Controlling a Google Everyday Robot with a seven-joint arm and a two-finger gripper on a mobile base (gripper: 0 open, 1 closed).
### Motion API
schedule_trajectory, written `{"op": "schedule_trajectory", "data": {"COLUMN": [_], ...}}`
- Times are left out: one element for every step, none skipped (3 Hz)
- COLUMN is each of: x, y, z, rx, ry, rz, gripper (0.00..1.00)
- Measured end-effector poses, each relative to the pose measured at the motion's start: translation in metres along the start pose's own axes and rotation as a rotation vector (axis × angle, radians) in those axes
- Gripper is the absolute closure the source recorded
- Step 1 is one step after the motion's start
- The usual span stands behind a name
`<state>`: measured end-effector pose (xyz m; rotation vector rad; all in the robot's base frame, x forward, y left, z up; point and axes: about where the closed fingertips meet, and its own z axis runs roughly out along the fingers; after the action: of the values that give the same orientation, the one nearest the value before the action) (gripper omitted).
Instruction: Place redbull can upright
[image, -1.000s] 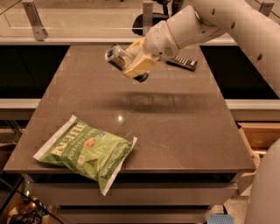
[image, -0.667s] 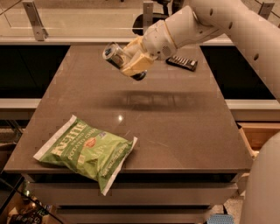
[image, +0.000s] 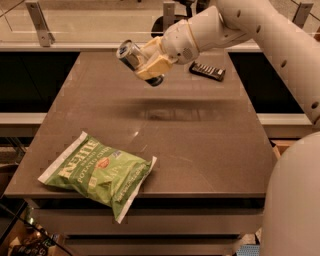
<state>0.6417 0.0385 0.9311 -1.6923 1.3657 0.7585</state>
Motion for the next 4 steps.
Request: {"op": "schedule_trajectory", "data": {"x": [0.0002, -0.0046, -0.0085, -0.0093], "y": [0.0005, 0.0047, 0.0070, 0.0063], "z": [-0.0005, -0.0030, -0.0049, -0.0061], "rx": [0.016, 0.051, 0.096, 0.137], "ry": [-0.042, -0.103, -0.151, -0.203], "rz": [0.016, 0.035, 0.063, 0.091], "gripper": [1.00, 1.00, 1.00, 1.00]}}
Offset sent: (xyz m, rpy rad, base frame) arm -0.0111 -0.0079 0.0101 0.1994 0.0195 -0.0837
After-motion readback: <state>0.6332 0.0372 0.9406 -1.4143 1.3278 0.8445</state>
